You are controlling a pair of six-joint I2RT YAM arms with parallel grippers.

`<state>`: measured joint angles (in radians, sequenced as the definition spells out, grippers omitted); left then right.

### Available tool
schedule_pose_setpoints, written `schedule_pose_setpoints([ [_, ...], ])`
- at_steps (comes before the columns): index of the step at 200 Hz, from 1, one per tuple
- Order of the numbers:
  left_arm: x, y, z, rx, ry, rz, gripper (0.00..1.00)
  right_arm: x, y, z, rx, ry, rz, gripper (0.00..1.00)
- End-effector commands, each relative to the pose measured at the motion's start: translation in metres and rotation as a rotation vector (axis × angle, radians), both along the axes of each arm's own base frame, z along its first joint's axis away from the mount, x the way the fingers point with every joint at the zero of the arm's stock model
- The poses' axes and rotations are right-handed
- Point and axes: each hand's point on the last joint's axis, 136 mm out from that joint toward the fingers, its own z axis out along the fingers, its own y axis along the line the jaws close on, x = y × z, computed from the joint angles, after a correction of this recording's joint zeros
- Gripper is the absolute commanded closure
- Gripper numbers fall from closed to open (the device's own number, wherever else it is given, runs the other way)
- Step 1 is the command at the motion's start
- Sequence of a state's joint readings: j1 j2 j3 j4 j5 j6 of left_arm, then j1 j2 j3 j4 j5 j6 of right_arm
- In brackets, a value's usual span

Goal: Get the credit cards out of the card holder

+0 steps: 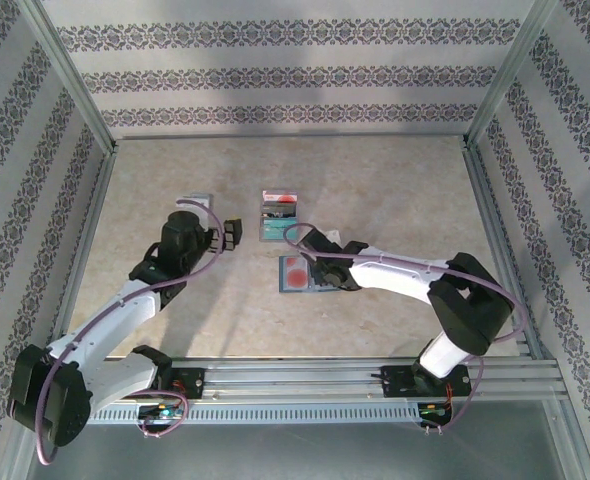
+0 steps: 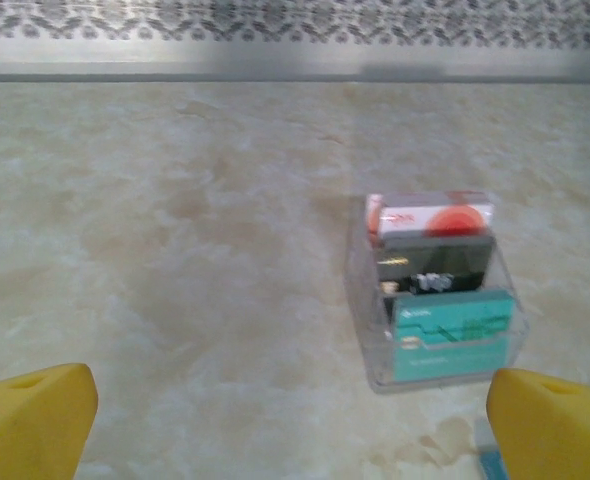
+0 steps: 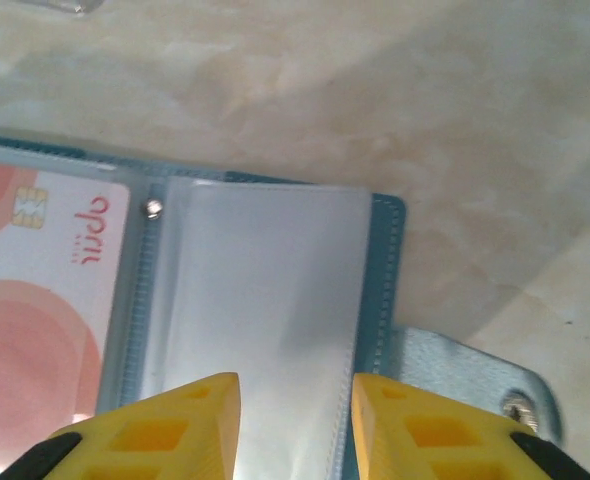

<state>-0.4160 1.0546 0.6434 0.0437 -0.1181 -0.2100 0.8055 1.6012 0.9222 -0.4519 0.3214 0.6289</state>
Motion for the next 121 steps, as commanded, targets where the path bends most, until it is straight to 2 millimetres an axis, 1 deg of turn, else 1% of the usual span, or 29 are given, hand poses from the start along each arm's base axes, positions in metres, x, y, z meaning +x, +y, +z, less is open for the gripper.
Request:
schedule_pose_setpoints([
  [1, -0.008, -0.017, -0.011, 0.099, 0.017, -0.026, 0.02, 0.0, -0.014, 0.003, 0.014, -0.013, -0.051, 0.64],
  [30, -0.019, -0.056, -0.03, 0.101, 0.057, -0.128, 0.05, -0.001, -0.026, 0.002, 0.028, -0.011, -0.08, 0.64],
  [56, -0.031, -0.089, -0.054, 0.066, 0.123, -0.218, 0.12, -0.001, -0.031, 0.006, 0.07, -0.013, -0.096, 0.66],
  [76, -0.039, -0.109, -0.073, 0.022, 0.181, -0.265, 0.22, 0.001, -0.025, 0.018, 0.141, -0.034, -0.089, 0.69],
  [91, -0.043, -0.121, -0.085, 0.0, 0.214, -0.29, 0.27, 0.002, -0.016, 0.027, 0.225, -0.044, -0.078, 0.69],
  [105, -0.044, -0.13, -0.095, 0.002, 0.237, -0.303, 0.33, 0.003, -0.007, 0.032, 0.312, -0.037, -0.074, 0.71],
  [121, -0.044, -0.139, -0.104, 0.001, 0.264, -0.318, 0.38, 0.003, 0.003, 0.034, 0.417, -0.017, -0.068, 0.73],
])
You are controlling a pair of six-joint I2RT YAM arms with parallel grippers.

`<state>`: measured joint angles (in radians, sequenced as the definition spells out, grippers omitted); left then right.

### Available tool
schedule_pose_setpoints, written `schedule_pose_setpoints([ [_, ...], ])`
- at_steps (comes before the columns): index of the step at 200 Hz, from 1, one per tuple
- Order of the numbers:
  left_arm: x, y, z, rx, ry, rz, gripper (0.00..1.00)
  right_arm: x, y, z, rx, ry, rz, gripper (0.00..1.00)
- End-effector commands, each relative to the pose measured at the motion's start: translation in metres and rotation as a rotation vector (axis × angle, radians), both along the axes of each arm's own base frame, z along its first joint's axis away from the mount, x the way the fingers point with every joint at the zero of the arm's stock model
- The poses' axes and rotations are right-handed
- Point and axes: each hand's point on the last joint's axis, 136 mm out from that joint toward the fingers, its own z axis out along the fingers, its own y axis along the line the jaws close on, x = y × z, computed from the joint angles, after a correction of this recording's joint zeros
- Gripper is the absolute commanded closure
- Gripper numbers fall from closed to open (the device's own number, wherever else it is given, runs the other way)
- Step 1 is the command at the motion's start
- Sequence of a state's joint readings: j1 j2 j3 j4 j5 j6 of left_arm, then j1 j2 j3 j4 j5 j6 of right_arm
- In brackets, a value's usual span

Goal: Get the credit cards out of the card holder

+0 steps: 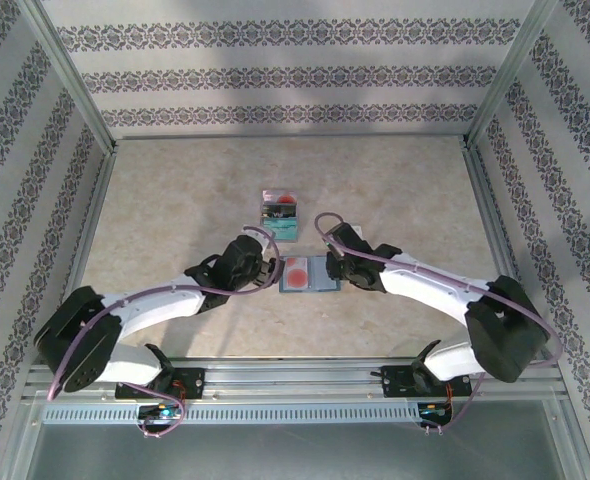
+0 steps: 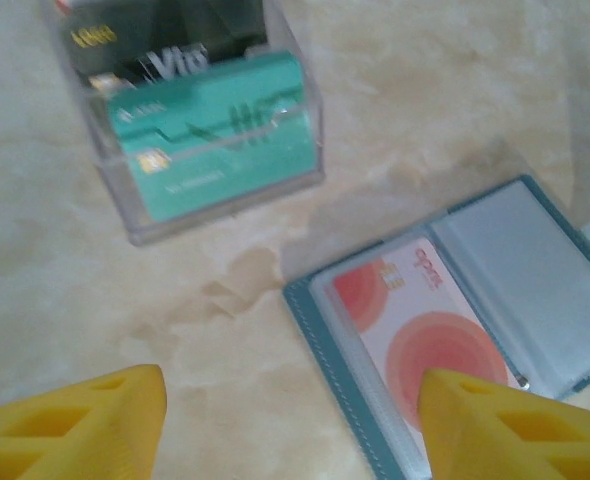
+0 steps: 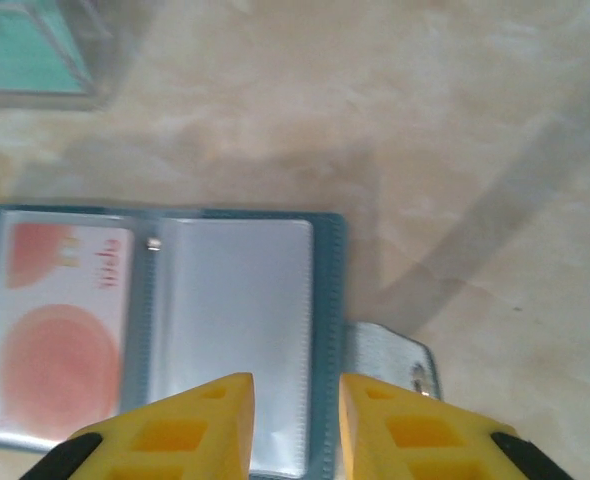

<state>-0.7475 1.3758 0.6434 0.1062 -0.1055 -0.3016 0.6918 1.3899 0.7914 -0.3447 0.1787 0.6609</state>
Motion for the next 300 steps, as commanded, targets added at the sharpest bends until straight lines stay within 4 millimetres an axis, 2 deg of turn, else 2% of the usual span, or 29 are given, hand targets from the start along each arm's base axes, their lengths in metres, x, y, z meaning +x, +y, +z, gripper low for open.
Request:
schedule_pose_setpoints([
  [1, 0.0, -0.021, -0.005, -0.062, 0.026, -0.019, 0.38, 0.0, 0.021, 0.005, 0.188, 0.021, 0.018, 0.73],
  [21, 0.002, -0.028, -0.016, -0.061, 0.057, -0.022, 0.52, 0.001, 0.035, 0.005, 0.305, 0.04, 0.03, 0.75],
  [44, 0.004, -0.033, -0.029, -0.053, 0.085, -0.02, 0.6, 0.002, 0.047, 0.002, 0.383, 0.06, 0.044, 0.77],
  [86, 0.004, -0.041, -0.039, -0.063, 0.111, -0.044, 0.76, 0.006, 0.061, -0.012, 0.428, 0.107, 0.06, 0.83],
  [143, 0.003, -0.049, -0.046, -0.069, 0.133, -0.079, 0.78, 0.008, 0.07, -0.027, 0.461, 0.149, 0.064, 0.84],
  [149, 0.003, -0.05, -0.047, -0.07, 0.136, -0.079, 0.81, 0.007, 0.07, -0.028, 0.461, 0.153, 0.063, 0.84],
  [198, 0.002, -0.05, -0.057, -0.063, 0.164, -0.075, 0.82, 0.006, 0.066, -0.04, 0.446, 0.176, 0.042, 0.81],
  [300, -0.003, -0.049, -0.066, -0.055, 0.194, -0.076, 0.83, 0.005, 0.067, -0.052, 0.457, 0.198, 0.039, 0.78],
])
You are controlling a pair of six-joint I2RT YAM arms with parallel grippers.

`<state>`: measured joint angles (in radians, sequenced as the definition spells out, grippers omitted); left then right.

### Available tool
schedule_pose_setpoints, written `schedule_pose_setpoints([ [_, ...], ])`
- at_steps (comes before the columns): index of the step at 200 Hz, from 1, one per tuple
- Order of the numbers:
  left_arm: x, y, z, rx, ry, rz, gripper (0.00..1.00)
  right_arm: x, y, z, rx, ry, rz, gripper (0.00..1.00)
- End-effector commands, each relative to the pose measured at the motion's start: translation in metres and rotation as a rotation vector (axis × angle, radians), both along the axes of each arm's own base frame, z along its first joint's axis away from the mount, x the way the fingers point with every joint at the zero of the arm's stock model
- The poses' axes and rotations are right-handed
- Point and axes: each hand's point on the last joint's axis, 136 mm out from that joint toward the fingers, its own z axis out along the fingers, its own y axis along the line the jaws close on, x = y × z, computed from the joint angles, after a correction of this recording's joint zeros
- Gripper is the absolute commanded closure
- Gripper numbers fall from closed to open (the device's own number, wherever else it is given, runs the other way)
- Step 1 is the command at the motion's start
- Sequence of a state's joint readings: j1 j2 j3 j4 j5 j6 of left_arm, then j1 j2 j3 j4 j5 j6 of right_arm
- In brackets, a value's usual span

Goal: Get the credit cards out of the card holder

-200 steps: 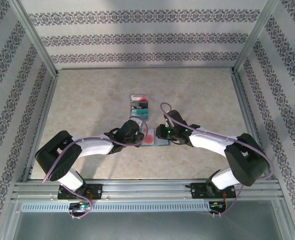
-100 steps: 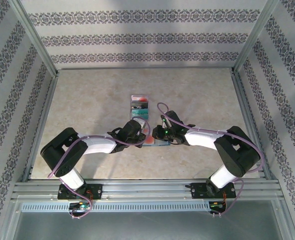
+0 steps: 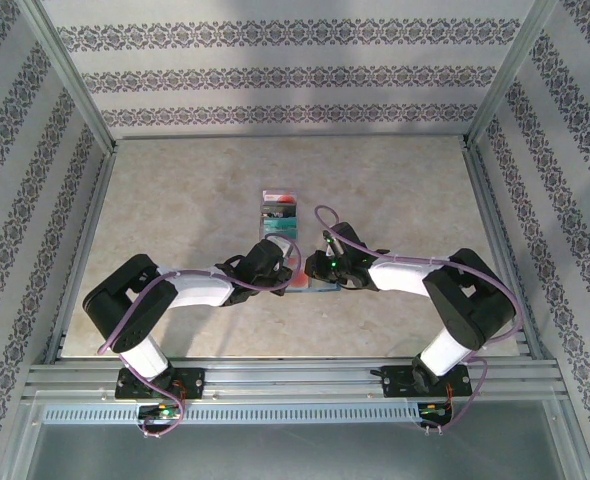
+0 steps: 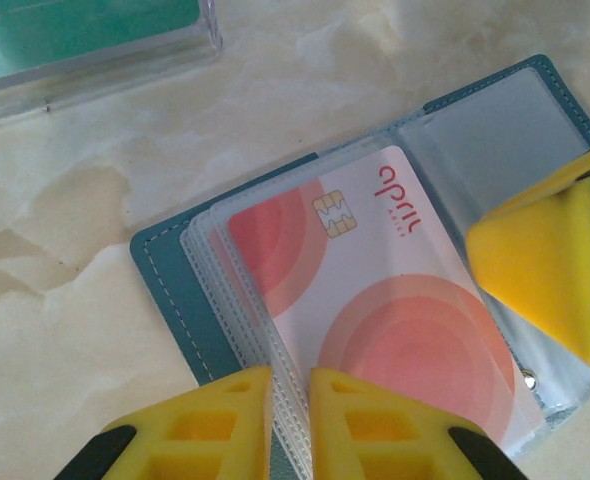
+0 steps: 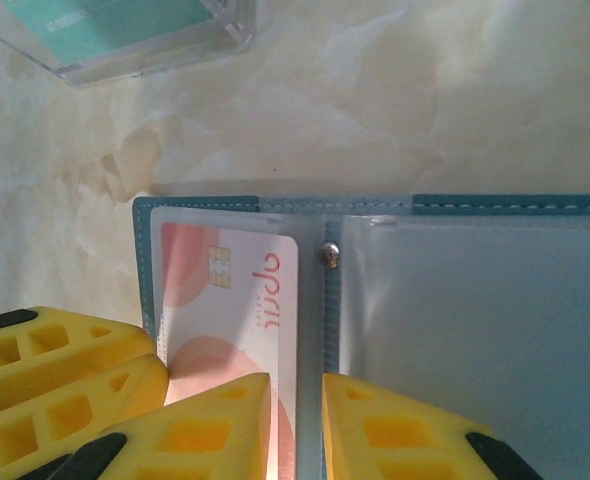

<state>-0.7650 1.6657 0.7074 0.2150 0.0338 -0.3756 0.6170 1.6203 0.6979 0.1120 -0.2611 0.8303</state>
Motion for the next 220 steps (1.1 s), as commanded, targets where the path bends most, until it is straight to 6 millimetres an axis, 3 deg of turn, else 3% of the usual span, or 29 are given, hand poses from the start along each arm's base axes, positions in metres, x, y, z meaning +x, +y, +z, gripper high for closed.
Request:
schedule_pose_setpoints([
  [1, -0.001, -0.009, -0.001, -0.021, 0.013, -0.008, 0.83, -0.001, 0.001, -0.006, 0.02, 0.017, 0.004, 0.78],
  [112, -0.002, -0.008, -0.003, -0.017, 0.02, -0.008, 0.85, 0.001, 0.007, -0.004, 0.076, 0.025, 0.013, 0.79],
  [165, -0.002, -0.007, -0.006, -0.007, 0.029, -0.004, 0.85, 0.003, 0.009, 0.006, 0.146, 0.01, 0.009, 0.88],
  [220, -0.001, -0.005, -0.006, 0.006, 0.029, 0.005, 0.85, 0.004, -0.003, 0.01, 0.155, -0.001, -0.018, 0.92],
])
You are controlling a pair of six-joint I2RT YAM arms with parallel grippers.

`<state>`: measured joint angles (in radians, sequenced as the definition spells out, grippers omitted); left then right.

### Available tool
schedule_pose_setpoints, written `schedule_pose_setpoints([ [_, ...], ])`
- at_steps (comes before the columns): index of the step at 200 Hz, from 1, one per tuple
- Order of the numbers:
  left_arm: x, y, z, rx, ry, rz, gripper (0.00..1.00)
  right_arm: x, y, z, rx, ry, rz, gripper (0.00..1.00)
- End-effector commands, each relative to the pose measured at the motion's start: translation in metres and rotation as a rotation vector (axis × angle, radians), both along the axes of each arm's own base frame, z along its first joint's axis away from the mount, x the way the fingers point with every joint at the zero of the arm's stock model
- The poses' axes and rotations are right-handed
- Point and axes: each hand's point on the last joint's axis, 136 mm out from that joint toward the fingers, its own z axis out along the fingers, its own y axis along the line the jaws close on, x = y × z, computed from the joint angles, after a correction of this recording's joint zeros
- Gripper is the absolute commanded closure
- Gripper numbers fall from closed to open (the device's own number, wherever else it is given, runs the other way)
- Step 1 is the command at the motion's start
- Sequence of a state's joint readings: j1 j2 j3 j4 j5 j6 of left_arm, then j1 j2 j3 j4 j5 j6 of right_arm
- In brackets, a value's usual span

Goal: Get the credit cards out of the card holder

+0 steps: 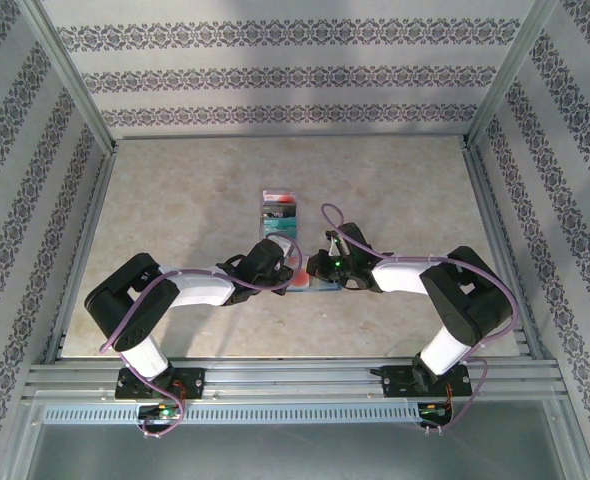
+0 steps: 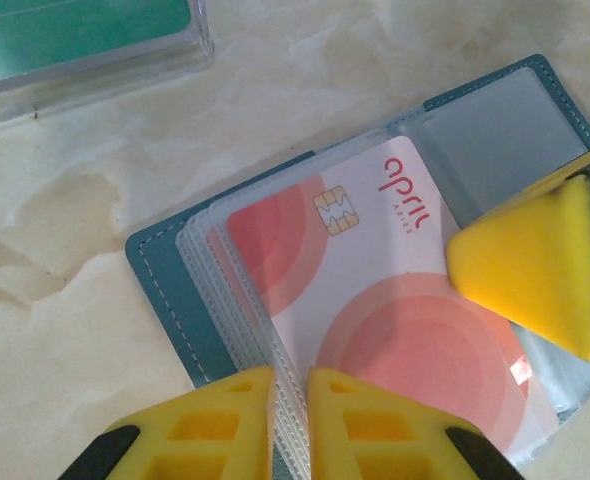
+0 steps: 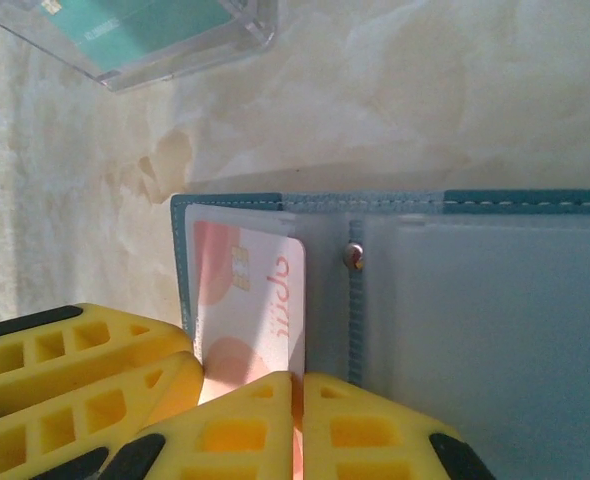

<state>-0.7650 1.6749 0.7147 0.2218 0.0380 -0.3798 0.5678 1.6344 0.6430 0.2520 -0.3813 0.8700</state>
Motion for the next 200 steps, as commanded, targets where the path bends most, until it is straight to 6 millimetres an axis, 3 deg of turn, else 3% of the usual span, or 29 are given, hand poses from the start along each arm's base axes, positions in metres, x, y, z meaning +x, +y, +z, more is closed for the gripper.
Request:
schedule_pose_setpoints([
  [1, -0.003, -0.002, -0.007, 0.014, 0.029, 0.004, 0.85, 0.002, -0.006, 0.007, 0.028, -0.017, -0.02, 0.92],
  [200, -0.002, 0.001, -0.002, 0.023, 0.019, 0.011, 0.88, 0.001, -0.021, 0.012, 0.048, -0.036, -0.06, 0.93],
])
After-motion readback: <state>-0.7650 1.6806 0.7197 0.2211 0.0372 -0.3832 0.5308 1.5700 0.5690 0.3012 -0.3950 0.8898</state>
